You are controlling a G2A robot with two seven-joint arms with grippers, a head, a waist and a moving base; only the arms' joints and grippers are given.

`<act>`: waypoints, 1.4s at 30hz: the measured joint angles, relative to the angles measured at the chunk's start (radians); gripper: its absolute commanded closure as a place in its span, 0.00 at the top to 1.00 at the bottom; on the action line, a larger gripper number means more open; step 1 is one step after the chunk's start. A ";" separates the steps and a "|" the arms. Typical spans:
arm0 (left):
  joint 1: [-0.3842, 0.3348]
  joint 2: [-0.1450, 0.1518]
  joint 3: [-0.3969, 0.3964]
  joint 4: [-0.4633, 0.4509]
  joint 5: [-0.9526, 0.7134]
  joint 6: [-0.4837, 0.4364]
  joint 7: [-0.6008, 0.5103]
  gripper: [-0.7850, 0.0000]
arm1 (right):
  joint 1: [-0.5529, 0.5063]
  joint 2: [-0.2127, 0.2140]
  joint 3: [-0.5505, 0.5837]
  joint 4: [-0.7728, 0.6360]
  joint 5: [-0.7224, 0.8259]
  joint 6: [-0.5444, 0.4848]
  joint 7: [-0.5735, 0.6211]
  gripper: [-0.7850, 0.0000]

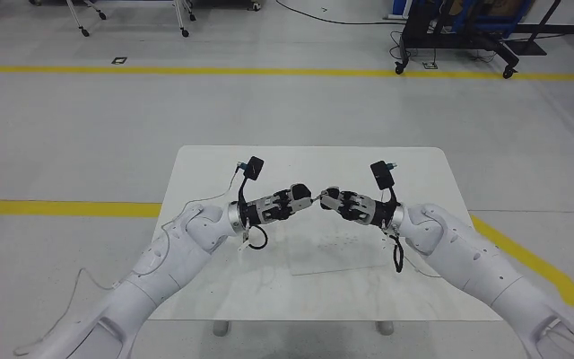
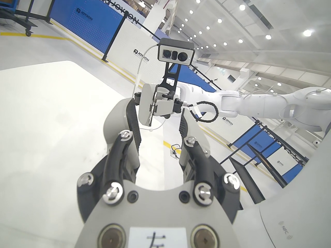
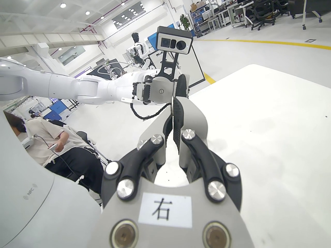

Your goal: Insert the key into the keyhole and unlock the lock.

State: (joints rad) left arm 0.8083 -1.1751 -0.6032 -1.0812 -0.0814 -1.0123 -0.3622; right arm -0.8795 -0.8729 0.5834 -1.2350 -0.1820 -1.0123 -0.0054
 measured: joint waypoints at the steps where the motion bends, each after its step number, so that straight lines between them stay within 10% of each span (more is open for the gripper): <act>1: 0.001 -0.002 -0.003 0.000 0.000 0.000 -0.007 0.42 | 0.000 -0.001 0.002 0.000 0.004 0.000 0.006 0.00; 9: 0.011 -0.020 -0.025 0.011 -0.009 0.000 -0.052 0.38 | -0.002 -0.008 0.017 0.005 0.030 0.000 0.046 0.00; 15: 0.015 -0.033 -0.044 0.023 -0.014 0.000 -0.079 0.07 | -0.003 -0.014 0.032 0.006 0.039 0.000 0.070 0.00; 36: 0.030 -0.075 -0.111 0.046 0.004 0.000 -0.133 0.00 | -0.037 -0.028 0.085 -0.009 0.032 0.000 0.125 0.00; 37: 0.032 -0.075 -0.115 0.045 0.007 0.000 -0.133 0.00 | -0.039 -0.028 0.087 -0.011 0.032 0.000 0.128 0.14; 40: 0.039 -0.076 -0.129 0.040 0.023 0.000 -0.134 0.00 | -0.045 -0.028 0.094 -0.016 0.034 0.000 0.138 1.00; 42: 0.044 -0.075 -0.141 0.037 0.033 0.000 -0.131 0.00 | -0.049 -0.027 0.099 -0.017 0.034 0.000 0.144 1.00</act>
State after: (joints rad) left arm 0.8526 -1.2503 -0.7443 -1.0446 -0.0483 -1.0123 -0.4930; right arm -0.9288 -0.9003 0.6826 -1.2517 -0.1485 -1.0123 0.1386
